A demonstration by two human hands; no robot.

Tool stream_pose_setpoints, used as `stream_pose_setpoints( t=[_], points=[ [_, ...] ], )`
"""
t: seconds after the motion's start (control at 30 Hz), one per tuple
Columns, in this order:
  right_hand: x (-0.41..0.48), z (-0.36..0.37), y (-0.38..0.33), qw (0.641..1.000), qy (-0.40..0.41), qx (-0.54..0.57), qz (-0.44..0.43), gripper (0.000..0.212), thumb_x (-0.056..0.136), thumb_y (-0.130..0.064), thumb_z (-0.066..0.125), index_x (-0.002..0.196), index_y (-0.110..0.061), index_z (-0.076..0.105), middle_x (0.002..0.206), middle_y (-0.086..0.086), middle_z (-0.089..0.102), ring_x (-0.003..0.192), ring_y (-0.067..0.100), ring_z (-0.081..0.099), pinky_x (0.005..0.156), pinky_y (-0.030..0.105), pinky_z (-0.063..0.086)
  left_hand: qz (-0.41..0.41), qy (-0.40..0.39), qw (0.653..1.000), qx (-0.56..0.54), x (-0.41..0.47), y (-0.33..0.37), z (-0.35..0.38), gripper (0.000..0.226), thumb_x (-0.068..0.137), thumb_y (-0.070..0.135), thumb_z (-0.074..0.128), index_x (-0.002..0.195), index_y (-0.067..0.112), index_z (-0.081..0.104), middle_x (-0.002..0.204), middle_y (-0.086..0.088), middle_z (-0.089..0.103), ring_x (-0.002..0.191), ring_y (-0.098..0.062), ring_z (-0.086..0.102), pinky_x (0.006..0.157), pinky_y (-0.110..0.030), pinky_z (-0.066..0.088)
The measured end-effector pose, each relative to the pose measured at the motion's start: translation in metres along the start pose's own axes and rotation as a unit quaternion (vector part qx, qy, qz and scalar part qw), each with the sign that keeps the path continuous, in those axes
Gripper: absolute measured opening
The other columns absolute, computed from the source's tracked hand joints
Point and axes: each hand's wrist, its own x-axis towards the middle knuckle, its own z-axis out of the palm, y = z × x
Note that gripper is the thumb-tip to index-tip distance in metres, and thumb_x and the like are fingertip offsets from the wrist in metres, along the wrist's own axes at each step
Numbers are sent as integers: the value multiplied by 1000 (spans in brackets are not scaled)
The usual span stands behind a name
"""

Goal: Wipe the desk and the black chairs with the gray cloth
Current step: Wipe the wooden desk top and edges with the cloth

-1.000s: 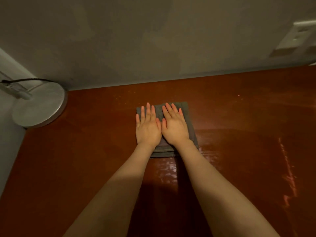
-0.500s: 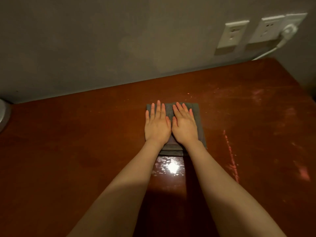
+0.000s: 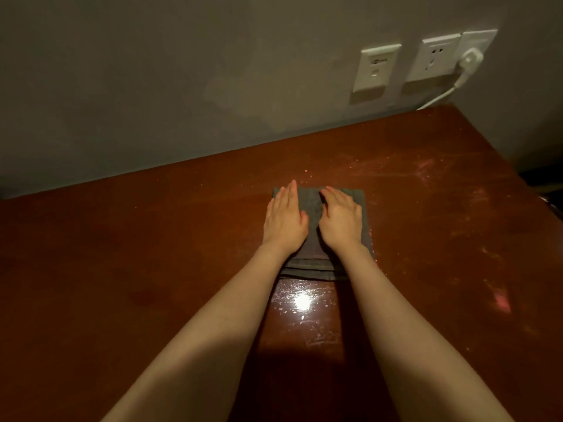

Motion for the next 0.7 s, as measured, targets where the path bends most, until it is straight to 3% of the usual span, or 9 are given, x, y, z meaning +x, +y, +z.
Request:
stream_pose_setpoints(
  t=[0.13, 0.2, 0.3, 0.37, 0.47, 0.53, 0.7],
  points=[
    [11, -13, -2, 997, 7, -66, 38, 57, 90, -7, 49, 144, -12, 31, 143, 8, 38, 125, 28, 33, 99, 34, 29, -27, 41, 999, 11, 1, -3, -13, 71, 95, 29, 45, 149, 7, 4, 152, -10, 22, 137, -26, 23, 110, -36, 21],
    [11, -11, -8, 995, 21, -83, 50, 51, 89, -8, 51, 138, -11, 39, 136, 11, 40, 122, 30, 34, 97, 35, 30, -72, 44, 996, 9, 2, -3, -20, 78, 93, 36, 49, 149, 6, 4, 149, -11, 27, 132, -28, 27, 107, -37, 24],
    [0, -5, -20, 994, 86, -16, 63, 34, 91, -7, 49, 124, -9, 53, 127, 11, 45, 117, 30, 36, 95, 35, 28, -155, 64, 986, 10, -5, -9, -21, 84, 87, 46, 54, 147, 4, 11, 142, -14, 32, 128, -30, 30, 105, -37, 25],
    [-10, -2, -25, 986, 141, 46, 71, 27, 92, -5, 48, 118, -8, 58, 123, 12, 48, 113, 30, 38, 94, 35, 27, -200, 61, 978, -17, -9, -16, -22, 76, 84, 49, 56, 141, 8, 30, 137, -13, 35, 126, -30, 30, 105, -37, 25],
    [-17, -1, -34, 974, 197, 96, 65, 22, 91, -1, 50, 110, -5, 61, 116, 14, 52, 106, 31, 40, 90, 36, 27, -252, 74, 958, -116, -17, -26, -23, 42, 85, 43, 58, 117, 17, 56, 130, -8, 41, 124, -29, 32, 104, -36, 24],
    [-17, 0, -40, 969, 208, 112, 66, 21, 89, 1, 52, 106, -5, 62, 113, 15, 53, 102, 32, 42, 89, 38, 30, -284, 94, 937, -179, -24, -28, -19, 34, 86, 39, 57, 112, 17, 56, 129, -8, 45, 124, -29, 34, 103, -36, 25],
    [-24, 2, -62, 948, 280, 154, 2, 21, 78, 9, 51, 92, -1, 62, 98, 20, 55, 91, 25, 36, 78, 29, 28, -315, 72, 898, -298, -29, -18, -16, 72, 81, 44, 63, 139, 12, 34, 143, -9, 38, 134, -30, 28, 109, -39, 21]
  ],
)
